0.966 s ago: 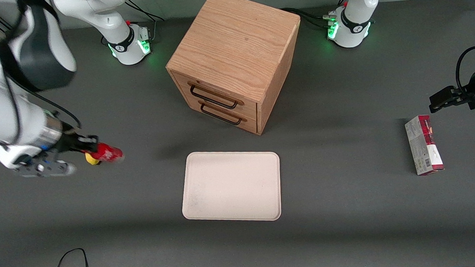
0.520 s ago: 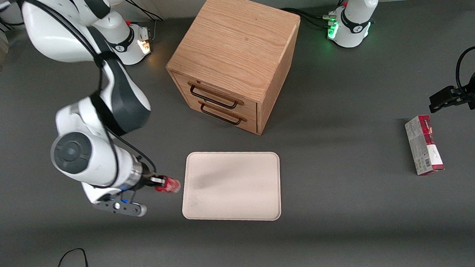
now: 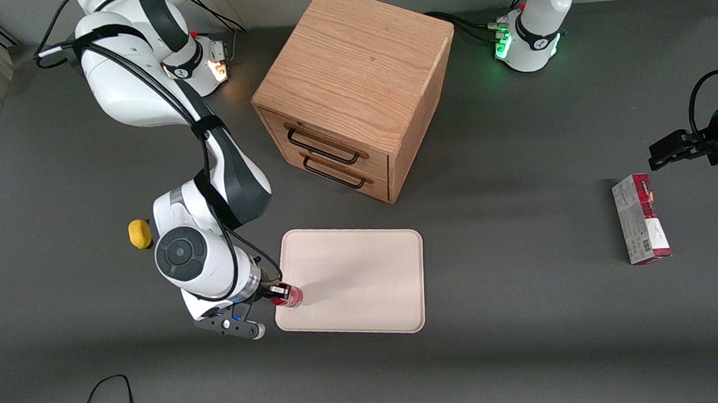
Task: Place coke bottle on tray
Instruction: 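Carry the held bottle with the right gripper over the cream tray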
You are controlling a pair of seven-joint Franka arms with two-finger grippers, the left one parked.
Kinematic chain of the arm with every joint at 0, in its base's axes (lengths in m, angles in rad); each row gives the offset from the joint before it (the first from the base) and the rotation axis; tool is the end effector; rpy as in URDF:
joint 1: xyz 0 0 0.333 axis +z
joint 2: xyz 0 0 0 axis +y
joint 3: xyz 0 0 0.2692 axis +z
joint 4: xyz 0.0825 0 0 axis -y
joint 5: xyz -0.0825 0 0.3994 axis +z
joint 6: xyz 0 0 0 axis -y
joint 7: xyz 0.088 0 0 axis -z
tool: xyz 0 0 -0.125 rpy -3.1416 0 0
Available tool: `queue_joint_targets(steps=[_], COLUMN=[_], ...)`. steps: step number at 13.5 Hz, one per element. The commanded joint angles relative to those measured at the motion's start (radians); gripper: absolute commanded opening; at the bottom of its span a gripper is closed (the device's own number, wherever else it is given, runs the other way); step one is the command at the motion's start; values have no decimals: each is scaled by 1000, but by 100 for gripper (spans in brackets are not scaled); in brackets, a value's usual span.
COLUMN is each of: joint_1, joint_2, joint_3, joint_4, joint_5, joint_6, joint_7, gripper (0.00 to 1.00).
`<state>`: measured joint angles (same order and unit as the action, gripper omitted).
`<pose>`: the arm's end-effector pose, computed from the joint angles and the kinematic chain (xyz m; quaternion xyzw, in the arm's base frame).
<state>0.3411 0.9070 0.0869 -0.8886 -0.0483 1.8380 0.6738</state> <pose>0.7062 0.2912 0.3054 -0.9907 0.1340 -0.0137 0.0206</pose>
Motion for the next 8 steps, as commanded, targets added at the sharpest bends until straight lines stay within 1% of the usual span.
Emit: queue_joint_targets(steps=[1, 8], joint_1=[13, 15], joint_2=[35, 56], joint_3=[-7, -7], joint_4=[54, 53], joint_5=[-27, -44], joint_6=[13, 50], joint_7=[30, 30], gripper=[0, 0])
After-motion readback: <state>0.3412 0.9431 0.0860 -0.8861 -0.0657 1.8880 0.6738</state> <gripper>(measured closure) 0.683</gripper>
